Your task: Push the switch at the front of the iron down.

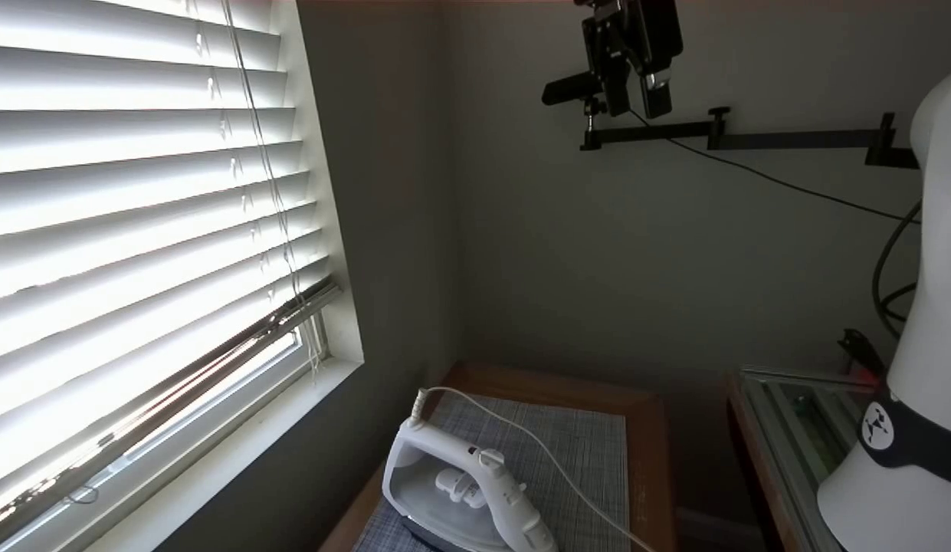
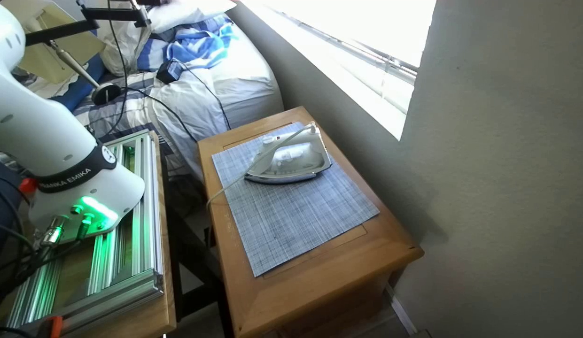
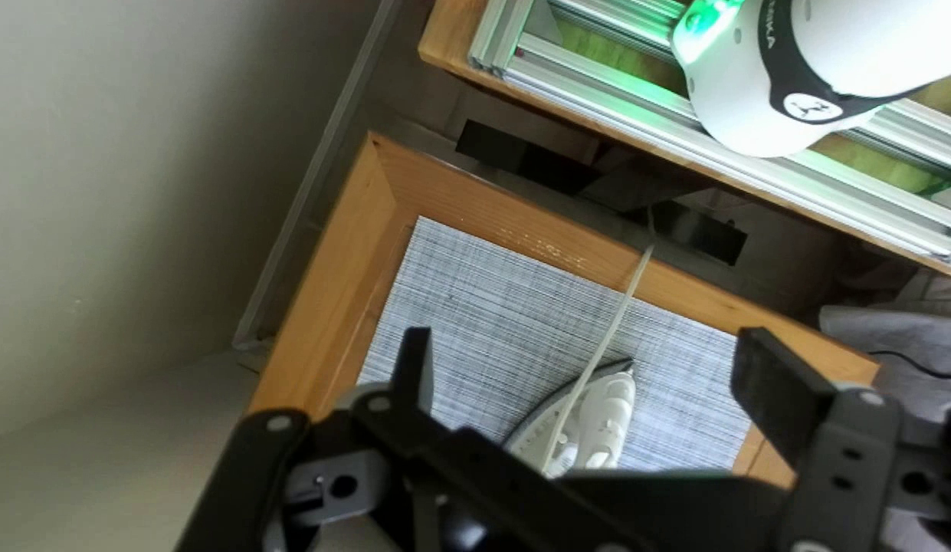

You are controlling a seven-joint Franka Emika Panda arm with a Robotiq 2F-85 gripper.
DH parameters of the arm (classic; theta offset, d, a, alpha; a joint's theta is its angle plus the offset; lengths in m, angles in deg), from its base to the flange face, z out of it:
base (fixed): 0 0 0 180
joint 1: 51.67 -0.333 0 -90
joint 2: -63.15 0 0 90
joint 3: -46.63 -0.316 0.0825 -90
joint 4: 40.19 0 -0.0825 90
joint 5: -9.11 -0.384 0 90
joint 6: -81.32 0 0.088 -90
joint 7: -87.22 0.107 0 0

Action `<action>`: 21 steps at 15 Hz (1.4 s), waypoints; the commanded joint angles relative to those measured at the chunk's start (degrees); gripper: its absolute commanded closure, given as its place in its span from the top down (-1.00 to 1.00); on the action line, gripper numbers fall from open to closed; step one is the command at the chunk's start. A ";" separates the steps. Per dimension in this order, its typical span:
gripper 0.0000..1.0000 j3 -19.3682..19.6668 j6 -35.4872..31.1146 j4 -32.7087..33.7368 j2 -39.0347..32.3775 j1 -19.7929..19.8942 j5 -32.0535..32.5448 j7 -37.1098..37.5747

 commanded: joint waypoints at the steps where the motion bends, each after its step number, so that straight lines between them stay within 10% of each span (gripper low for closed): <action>1: 1.00 -2.81 -1.14 -2.28 0.01 -4.54 -4.94 3.19; 13: 1.00 -9.77 -34.80 -16.98 -6.82 -5.48 -9.61 22.16; 21: 1.00 -10.39 -34.53 -16.03 -11.23 -5.36 -8.94 21.76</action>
